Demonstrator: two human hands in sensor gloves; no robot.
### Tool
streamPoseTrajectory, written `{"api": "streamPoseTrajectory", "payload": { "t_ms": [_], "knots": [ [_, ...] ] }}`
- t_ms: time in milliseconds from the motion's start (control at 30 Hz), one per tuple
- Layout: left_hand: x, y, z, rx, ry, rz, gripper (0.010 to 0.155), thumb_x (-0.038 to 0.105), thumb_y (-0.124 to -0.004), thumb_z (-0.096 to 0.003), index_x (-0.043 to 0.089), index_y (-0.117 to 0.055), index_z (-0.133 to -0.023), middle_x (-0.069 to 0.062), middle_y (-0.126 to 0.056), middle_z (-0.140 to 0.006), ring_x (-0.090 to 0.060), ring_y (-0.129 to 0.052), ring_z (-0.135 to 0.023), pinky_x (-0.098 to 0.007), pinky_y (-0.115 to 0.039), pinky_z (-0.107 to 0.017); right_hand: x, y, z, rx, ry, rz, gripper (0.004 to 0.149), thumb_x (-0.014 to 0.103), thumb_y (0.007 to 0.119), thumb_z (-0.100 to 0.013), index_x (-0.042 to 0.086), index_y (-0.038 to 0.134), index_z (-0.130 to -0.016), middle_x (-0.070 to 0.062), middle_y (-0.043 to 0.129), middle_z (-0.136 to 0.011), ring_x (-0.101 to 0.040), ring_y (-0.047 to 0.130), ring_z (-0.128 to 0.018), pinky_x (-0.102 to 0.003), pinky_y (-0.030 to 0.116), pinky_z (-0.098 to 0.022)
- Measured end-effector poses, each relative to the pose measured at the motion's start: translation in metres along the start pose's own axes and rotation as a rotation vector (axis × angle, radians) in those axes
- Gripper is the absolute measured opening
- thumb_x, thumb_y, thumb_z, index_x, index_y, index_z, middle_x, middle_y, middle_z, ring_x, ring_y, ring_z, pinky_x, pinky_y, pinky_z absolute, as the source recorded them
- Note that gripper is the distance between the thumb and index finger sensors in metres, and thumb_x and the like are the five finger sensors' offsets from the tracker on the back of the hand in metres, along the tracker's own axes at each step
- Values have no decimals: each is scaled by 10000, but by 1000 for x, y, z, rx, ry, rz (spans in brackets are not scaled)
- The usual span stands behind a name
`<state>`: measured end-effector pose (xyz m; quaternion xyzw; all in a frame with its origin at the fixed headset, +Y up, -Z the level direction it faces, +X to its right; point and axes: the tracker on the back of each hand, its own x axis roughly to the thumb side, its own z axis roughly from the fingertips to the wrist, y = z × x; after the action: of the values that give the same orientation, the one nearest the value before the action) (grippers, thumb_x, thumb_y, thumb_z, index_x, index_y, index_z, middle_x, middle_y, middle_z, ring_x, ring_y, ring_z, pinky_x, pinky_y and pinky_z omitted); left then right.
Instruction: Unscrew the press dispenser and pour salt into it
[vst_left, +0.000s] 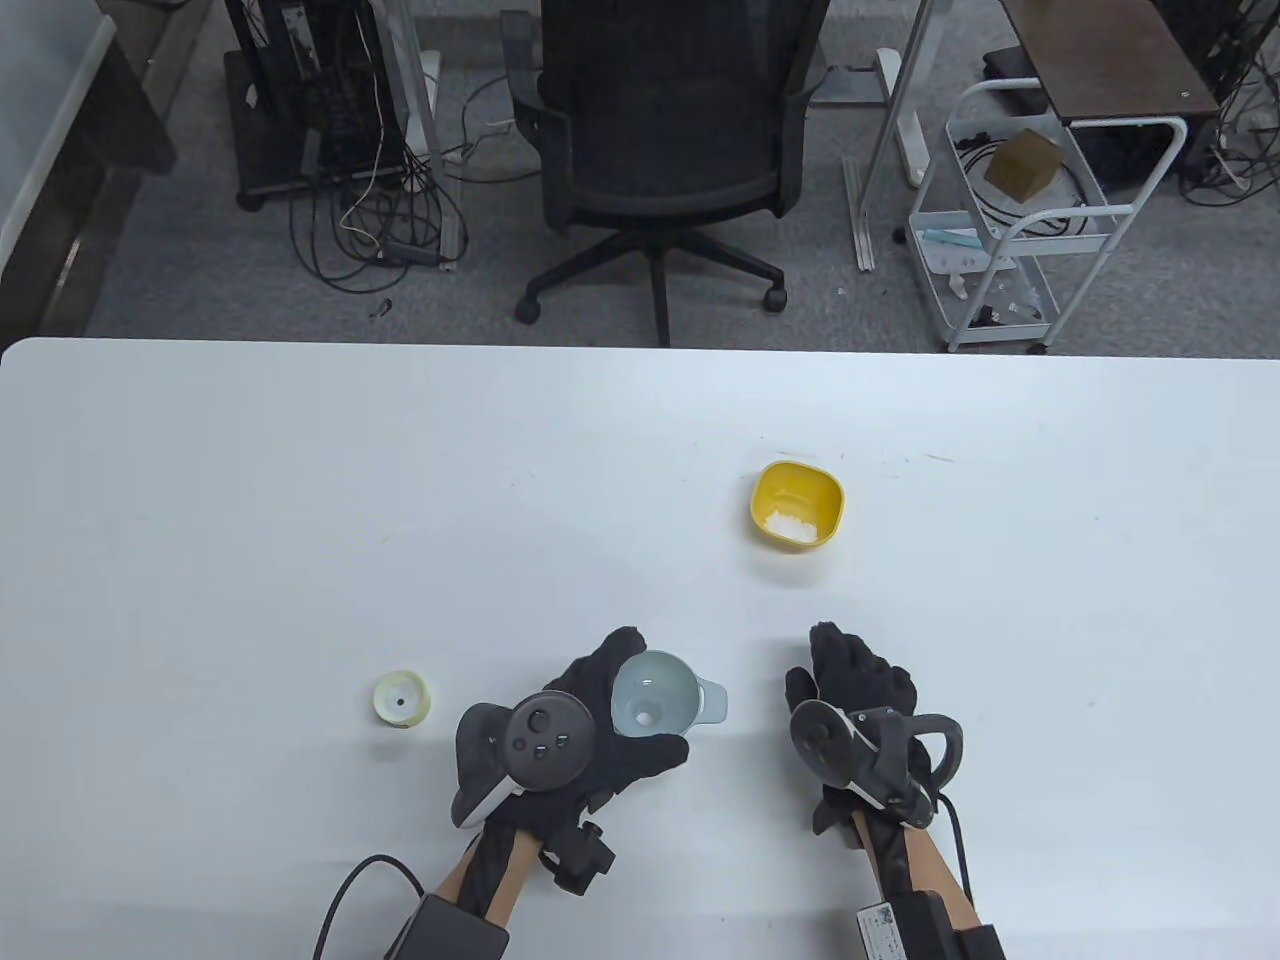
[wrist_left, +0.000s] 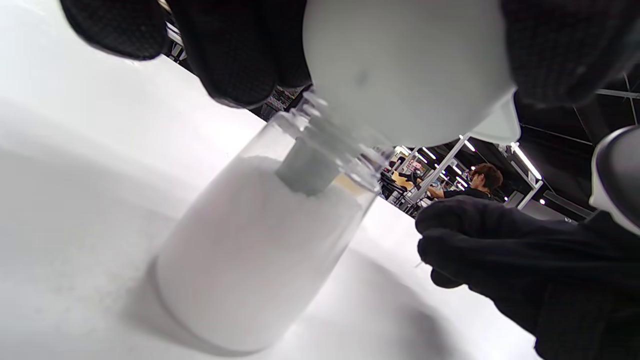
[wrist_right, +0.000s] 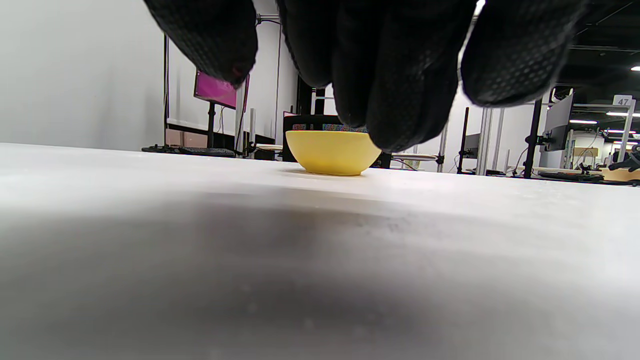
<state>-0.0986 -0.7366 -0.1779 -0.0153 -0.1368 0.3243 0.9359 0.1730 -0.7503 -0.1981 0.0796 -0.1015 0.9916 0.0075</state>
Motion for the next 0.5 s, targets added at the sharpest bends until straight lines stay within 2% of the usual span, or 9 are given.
{"api": "streamPoseTrajectory", "payload": {
  "t_ms": [233,500],
  "knots": [
    [4,13,1,21,-24,96,1219,767,-831,-372,28,-384,-1232,-285,-755,-1070,-445,-891,-879,-746,-690,-628,0,1,0,2,1,-5,601,358,692,-646,-61,593,-1066,-309,771,-957,-480,889,-770,-695,713,-571],
    [6,28,3,50,-42,148,1214,772,-827,-374,31,-381,-1226,-274,-754,-1072,-429,-890,-883,-740,-690,-635,-1,1,0,0,3,-10,602,357,692,-646,-63,593,-1066,-312,772,-955,-481,888,-770,-694,712,-572]
  ]
}}
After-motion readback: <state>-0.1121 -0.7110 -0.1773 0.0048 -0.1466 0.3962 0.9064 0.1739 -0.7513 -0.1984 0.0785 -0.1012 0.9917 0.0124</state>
